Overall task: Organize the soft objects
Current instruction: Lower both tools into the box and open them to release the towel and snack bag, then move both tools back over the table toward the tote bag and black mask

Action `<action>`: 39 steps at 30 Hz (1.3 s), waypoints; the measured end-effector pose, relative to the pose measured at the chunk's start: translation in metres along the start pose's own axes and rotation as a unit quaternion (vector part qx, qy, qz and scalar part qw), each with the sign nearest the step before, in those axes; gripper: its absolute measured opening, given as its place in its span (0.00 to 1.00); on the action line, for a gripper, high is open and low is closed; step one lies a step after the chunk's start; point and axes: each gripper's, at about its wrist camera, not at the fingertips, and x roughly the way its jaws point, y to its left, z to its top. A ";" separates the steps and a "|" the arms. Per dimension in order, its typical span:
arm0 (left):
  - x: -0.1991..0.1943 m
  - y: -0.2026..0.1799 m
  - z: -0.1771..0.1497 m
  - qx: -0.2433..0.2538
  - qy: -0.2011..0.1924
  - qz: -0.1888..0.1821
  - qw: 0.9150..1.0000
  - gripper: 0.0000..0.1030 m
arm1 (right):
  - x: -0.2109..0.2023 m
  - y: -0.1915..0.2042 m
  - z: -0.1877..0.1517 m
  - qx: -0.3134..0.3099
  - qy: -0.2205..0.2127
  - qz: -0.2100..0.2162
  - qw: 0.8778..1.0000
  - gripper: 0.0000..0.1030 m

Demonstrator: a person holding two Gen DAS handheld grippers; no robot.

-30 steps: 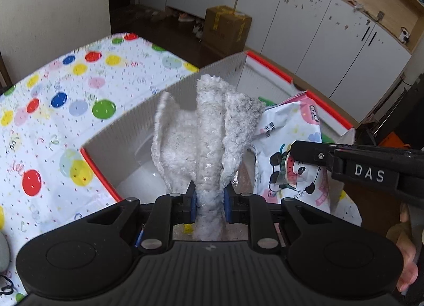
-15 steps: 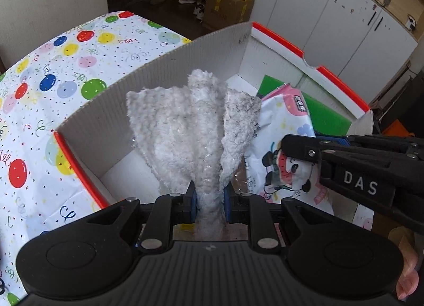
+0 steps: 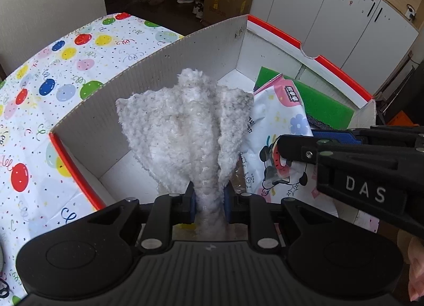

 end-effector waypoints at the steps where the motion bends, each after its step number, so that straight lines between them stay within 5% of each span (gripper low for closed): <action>1: -0.002 0.000 0.000 -0.001 -0.001 0.000 1.000 0.18 | -0.001 0.000 0.000 -0.003 0.000 0.002 1.000 0.21; 13: -0.025 0.006 -0.006 -0.012 -0.023 -0.020 0.999 0.30 | -0.022 -0.001 -0.006 -0.006 -0.015 0.017 1.000 0.45; 17: -0.036 0.008 -0.008 -0.012 -0.036 -0.022 0.999 0.69 | -0.031 -0.003 -0.006 -0.001 -0.024 0.024 0.999 0.46; 23: -0.059 0.011 -0.015 -0.012 -0.065 -0.021 0.998 0.69 | -0.048 0.001 -0.009 0.000 -0.041 0.034 0.999 0.50; 39: -0.137 0.049 -0.052 -0.031 -0.141 -0.008 0.990 0.69 | -0.107 0.052 -0.022 -0.060 -0.099 0.116 0.987 0.77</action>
